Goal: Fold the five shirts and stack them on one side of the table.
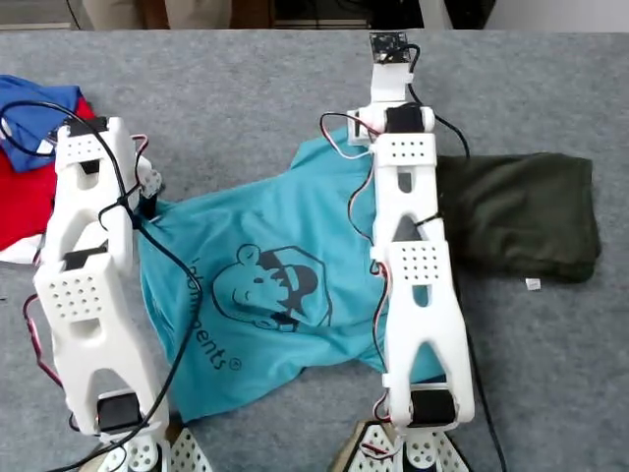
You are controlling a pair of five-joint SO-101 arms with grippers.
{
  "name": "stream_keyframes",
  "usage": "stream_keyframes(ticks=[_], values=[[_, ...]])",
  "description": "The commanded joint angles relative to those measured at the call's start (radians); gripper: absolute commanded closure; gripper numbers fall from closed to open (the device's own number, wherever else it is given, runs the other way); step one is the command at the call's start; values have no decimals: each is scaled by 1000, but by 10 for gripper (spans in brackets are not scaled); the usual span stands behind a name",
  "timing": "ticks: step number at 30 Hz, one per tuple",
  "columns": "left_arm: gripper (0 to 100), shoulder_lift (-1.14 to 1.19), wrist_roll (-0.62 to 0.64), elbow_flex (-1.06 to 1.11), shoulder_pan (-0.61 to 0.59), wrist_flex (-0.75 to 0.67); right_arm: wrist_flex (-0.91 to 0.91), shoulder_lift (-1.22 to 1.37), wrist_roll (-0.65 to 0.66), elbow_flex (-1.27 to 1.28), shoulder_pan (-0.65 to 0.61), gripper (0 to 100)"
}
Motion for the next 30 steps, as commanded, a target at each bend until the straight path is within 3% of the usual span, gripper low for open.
stream_keyframes(ticks=[1, 5, 8, 15, 20, 30], values=[[982, -50, -55, -245, -8, 164, 52, -200, -6, -48, 12, 994], [982, -73, -91, -534, -5, 339, 91, -386, -6, -47, 10, 994], [982, -104, -137, -594, -6, 338, 132, -538, -6, -47, -1, 994], [982, -417, -242, -502, -3, 338, 184, -906, -5, -47, -10, 995], [982, -680, -295, -404, -3, 338, 183, -1130, 77, -45, -30, 995], [982, -1136, -414, -249, -3, 338, 183, -1408, 184, -45, -36, 995]])
